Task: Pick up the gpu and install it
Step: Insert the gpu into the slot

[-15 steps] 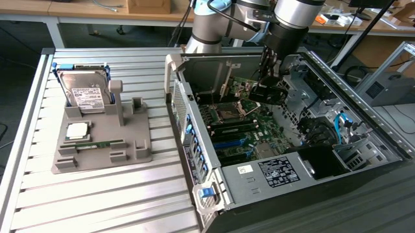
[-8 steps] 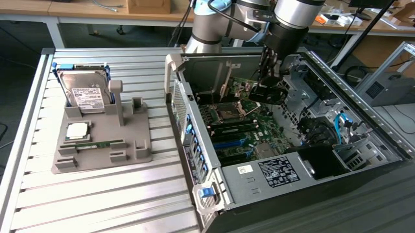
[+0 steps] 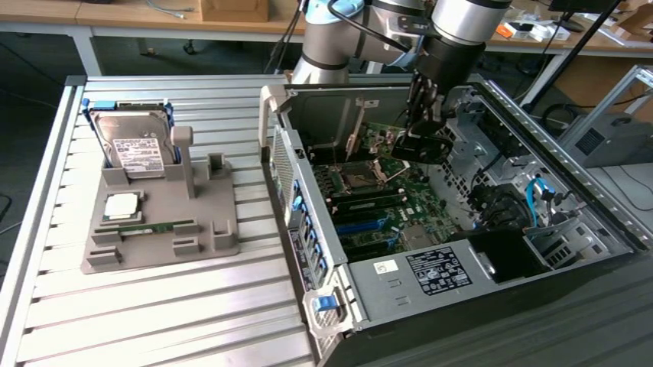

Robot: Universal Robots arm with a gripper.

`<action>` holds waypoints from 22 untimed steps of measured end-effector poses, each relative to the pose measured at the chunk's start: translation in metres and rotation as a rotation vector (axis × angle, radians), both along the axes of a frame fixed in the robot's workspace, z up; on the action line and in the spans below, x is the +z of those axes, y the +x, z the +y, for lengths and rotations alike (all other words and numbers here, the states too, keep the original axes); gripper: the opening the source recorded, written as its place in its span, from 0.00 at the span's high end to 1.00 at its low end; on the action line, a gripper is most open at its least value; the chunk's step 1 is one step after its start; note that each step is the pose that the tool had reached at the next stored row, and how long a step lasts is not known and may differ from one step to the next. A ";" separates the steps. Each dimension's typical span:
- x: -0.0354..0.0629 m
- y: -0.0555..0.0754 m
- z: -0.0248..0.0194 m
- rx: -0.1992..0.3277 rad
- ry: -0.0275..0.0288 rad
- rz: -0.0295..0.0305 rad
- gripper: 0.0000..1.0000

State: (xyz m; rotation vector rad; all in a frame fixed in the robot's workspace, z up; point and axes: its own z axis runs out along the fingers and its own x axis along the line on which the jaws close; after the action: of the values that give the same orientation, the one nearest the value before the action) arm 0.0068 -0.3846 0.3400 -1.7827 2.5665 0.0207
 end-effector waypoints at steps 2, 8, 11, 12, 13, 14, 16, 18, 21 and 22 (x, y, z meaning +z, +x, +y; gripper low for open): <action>0.0000 0.000 0.0000 0.008 -0.0004 0.0000 0.73; 0.0000 0.000 0.0000 0.035 -0.0011 0.0000 0.73; 0.0000 0.000 0.0000 0.044 -0.0015 0.0000 0.73; 0.0000 0.000 0.0000 0.047 -0.0015 0.0000 0.73; 0.0000 0.000 0.0000 0.050 -0.0016 0.0000 0.73; 0.0000 0.000 0.0000 0.053 -0.0017 0.0000 0.73; 0.0000 0.000 0.0000 0.060 -0.0019 0.0000 0.73; 0.0000 0.000 0.0000 0.072 -0.0022 0.0000 0.73; 0.0000 0.000 0.0000 0.082 -0.0024 0.0000 0.73; 0.0000 0.000 0.0000 0.085 -0.0025 0.0000 0.73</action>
State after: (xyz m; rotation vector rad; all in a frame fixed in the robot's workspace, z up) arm 0.0068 -0.3846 0.3400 -1.8913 2.4901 0.0186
